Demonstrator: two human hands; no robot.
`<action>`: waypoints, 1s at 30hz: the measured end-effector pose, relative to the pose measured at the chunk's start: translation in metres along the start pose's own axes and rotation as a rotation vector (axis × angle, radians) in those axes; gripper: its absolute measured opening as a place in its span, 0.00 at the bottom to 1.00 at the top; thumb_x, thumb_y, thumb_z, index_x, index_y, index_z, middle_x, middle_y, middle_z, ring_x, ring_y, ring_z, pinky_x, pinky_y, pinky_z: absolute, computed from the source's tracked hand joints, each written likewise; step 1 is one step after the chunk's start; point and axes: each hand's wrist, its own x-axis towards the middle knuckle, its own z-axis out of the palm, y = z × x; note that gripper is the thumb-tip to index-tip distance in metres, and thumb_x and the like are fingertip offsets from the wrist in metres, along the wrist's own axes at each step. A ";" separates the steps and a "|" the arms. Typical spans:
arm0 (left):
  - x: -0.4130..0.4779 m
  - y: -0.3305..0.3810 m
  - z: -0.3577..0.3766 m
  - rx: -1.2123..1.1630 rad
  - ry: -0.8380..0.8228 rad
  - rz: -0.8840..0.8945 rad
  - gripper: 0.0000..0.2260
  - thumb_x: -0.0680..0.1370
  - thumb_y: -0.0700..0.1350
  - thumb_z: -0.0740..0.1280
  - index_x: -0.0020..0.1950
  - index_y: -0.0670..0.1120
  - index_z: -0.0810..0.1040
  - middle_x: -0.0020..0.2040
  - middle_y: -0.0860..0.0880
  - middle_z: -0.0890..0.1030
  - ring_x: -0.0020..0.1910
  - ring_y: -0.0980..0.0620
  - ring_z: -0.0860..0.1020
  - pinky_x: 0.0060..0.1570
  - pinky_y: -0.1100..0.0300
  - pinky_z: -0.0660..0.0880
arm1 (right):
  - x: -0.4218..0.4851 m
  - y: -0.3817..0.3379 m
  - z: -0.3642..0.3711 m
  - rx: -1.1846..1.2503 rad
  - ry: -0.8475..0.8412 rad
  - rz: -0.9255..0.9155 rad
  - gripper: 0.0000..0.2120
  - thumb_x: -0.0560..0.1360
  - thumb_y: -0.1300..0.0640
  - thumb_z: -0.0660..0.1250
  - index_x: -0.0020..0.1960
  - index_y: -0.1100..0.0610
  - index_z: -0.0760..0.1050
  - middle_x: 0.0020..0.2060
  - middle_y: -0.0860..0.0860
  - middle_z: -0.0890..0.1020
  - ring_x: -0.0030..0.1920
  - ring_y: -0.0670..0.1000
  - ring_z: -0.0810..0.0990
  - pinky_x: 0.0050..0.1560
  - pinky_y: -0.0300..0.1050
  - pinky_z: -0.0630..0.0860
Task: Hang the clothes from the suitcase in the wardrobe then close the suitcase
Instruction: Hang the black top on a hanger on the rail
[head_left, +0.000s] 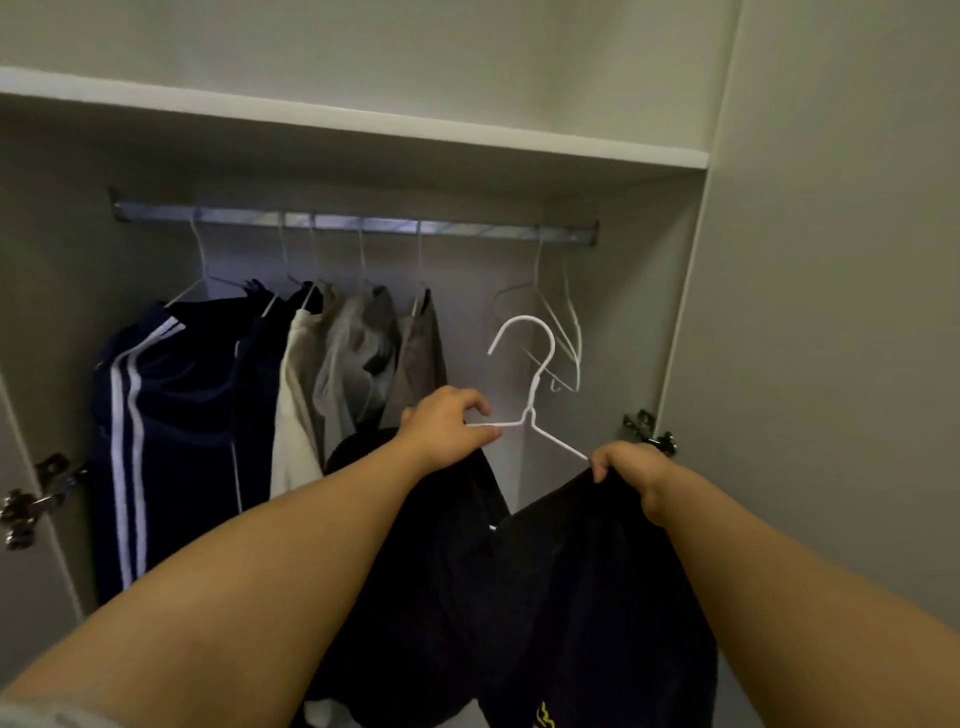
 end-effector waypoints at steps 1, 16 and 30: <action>0.000 0.001 0.001 0.018 0.023 -0.086 0.17 0.74 0.58 0.67 0.60 0.54 0.75 0.62 0.51 0.72 0.63 0.46 0.71 0.68 0.44 0.63 | 0.000 0.002 -0.004 0.021 0.014 0.001 0.05 0.66 0.71 0.59 0.33 0.65 0.69 0.33 0.58 0.70 0.29 0.56 0.70 0.30 0.40 0.68; -0.002 0.070 0.058 -0.558 -0.149 -0.342 0.27 0.79 0.38 0.62 0.76 0.48 0.58 0.73 0.43 0.63 0.68 0.42 0.68 0.67 0.54 0.66 | 0.013 0.035 -0.066 0.206 0.159 0.097 0.04 0.65 0.71 0.60 0.34 0.65 0.69 0.47 0.60 0.72 0.44 0.61 0.72 0.34 0.47 0.72; 0.034 0.079 0.067 -0.526 -0.146 -0.364 0.26 0.80 0.40 0.61 0.77 0.46 0.56 0.76 0.44 0.61 0.73 0.44 0.63 0.68 0.55 0.63 | 0.037 -0.010 -0.039 0.193 0.016 -0.045 0.27 0.71 0.71 0.68 0.68 0.68 0.65 0.55 0.65 0.77 0.47 0.61 0.78 0.46 0.55 0.77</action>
